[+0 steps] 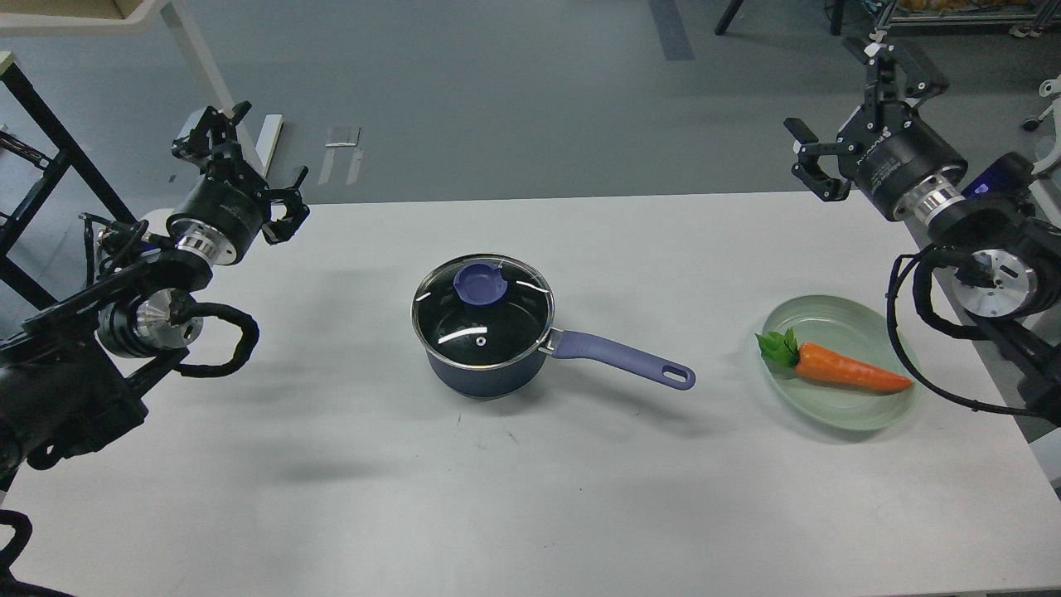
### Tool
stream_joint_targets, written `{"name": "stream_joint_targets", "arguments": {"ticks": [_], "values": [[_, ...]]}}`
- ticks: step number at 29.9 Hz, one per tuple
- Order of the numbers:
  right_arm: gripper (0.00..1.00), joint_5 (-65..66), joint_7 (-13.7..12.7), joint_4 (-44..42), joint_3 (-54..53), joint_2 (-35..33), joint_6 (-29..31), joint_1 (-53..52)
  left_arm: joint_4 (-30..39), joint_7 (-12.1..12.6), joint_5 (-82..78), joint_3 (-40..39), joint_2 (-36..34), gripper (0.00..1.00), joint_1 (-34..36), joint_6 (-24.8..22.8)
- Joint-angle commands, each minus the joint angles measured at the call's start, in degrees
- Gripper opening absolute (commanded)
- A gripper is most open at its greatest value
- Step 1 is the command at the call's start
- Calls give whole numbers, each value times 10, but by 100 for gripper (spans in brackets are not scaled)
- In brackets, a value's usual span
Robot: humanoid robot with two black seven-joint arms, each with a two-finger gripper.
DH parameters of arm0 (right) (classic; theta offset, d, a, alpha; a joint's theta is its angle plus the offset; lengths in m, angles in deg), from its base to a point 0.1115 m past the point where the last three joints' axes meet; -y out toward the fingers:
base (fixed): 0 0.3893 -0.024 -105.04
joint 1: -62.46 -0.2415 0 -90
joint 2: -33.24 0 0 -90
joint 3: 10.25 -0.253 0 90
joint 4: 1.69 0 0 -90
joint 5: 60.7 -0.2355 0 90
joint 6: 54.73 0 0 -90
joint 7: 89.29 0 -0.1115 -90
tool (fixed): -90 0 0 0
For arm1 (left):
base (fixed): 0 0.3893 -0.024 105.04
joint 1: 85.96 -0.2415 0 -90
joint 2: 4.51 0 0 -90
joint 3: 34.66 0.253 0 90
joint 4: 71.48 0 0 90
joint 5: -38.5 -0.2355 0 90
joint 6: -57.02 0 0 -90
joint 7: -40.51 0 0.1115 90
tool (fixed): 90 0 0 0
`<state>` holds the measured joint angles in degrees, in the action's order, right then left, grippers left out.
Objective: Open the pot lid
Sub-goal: 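Raise the right arm and swing the right gripper toward the saucepan handle, then lower the right gripper onto the lavender saucepan handle and grasp it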
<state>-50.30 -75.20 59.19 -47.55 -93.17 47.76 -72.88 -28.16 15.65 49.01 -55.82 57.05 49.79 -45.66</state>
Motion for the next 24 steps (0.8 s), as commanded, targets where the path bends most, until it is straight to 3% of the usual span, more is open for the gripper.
{"name": "stream_joint_targets", "arguments": {"ticks": [1,7,13,19,24], "values": [[100,122,1,32,11,-16,-1,-18,1,-1,0,3,-1,100,1,1],[100,358,2,93,36,-16,-1,-45,2,1,-4,5,-6,100,3,-5],[100,609,9,160,210,-11,-45,-133,3,2,-71,4,-7,100,8,0],[99,756,9,162,374,40,-60,-212,3,3,-75,4,-6,100,8,1],[98,841,9,144,433,76,-62,-223,3,3,-75,4,-6,100,9,1]]}}
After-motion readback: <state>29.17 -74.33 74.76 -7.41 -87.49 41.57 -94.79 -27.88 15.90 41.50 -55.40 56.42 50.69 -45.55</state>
